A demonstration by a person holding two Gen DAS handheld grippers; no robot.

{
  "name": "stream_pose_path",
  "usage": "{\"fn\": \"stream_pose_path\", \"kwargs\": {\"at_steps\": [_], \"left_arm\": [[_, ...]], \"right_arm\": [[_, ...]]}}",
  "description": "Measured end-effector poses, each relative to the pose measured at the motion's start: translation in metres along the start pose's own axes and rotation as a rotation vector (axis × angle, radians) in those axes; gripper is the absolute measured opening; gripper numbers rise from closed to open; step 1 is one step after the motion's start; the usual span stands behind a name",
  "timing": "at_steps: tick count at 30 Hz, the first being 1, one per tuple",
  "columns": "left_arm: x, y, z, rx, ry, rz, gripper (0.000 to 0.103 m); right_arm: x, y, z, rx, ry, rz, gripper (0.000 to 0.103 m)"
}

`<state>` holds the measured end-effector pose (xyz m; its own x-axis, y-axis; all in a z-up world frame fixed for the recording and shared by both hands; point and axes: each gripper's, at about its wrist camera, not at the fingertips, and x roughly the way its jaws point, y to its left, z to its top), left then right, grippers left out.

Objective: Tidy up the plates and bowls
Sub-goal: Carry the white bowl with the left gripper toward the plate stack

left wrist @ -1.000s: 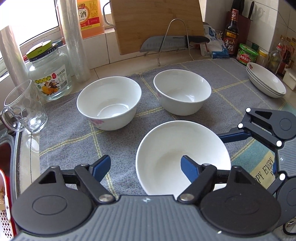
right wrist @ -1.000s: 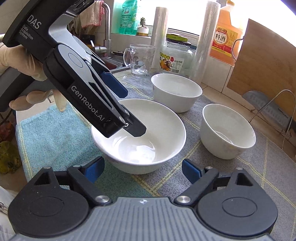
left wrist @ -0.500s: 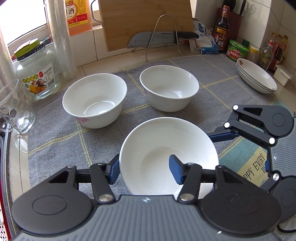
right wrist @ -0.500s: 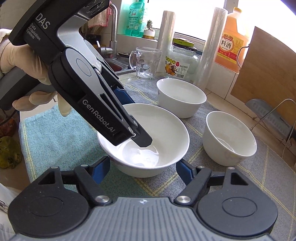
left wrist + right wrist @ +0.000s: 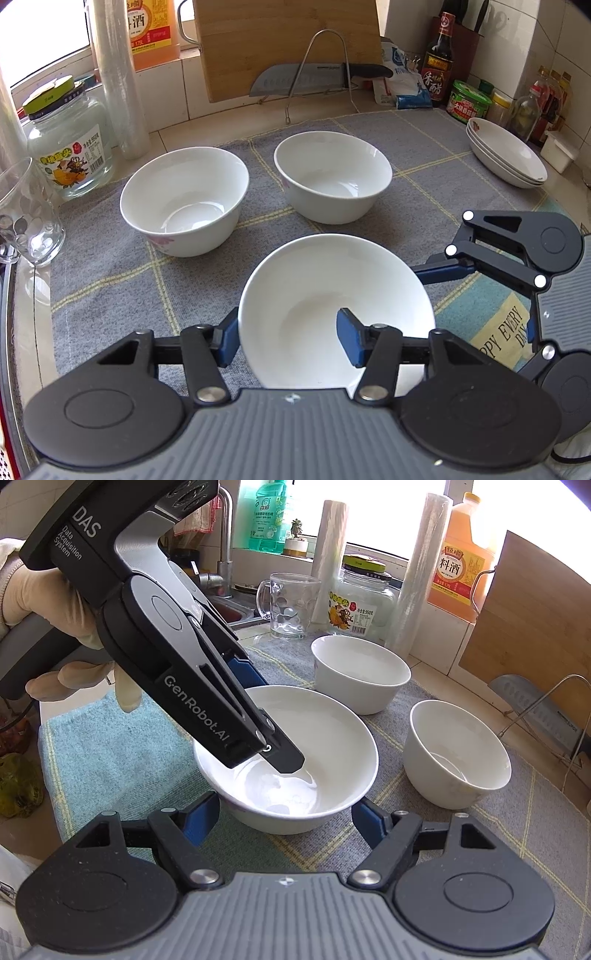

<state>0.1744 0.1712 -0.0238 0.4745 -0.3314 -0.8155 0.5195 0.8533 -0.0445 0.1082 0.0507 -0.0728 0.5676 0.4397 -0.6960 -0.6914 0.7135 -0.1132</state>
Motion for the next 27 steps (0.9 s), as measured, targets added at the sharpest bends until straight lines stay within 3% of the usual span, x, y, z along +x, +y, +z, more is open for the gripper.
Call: {"fn": "stream_pose_path", "kwargs": {"at_steps": [10,27], "left_arm": [[0.001,-0.021,0.015,0.032,-0.015,-0.038,0.053],[0.037,-0.096,0.061,0.129,-0.021,-0.173,0.054]], "right_arm": [[-0.019,-0.015,-0.005,0.024,0.012,-0.022,0.082],[-0.071,-0.071,-0.056,0.123,0.069,-0.137,0.082]]}}
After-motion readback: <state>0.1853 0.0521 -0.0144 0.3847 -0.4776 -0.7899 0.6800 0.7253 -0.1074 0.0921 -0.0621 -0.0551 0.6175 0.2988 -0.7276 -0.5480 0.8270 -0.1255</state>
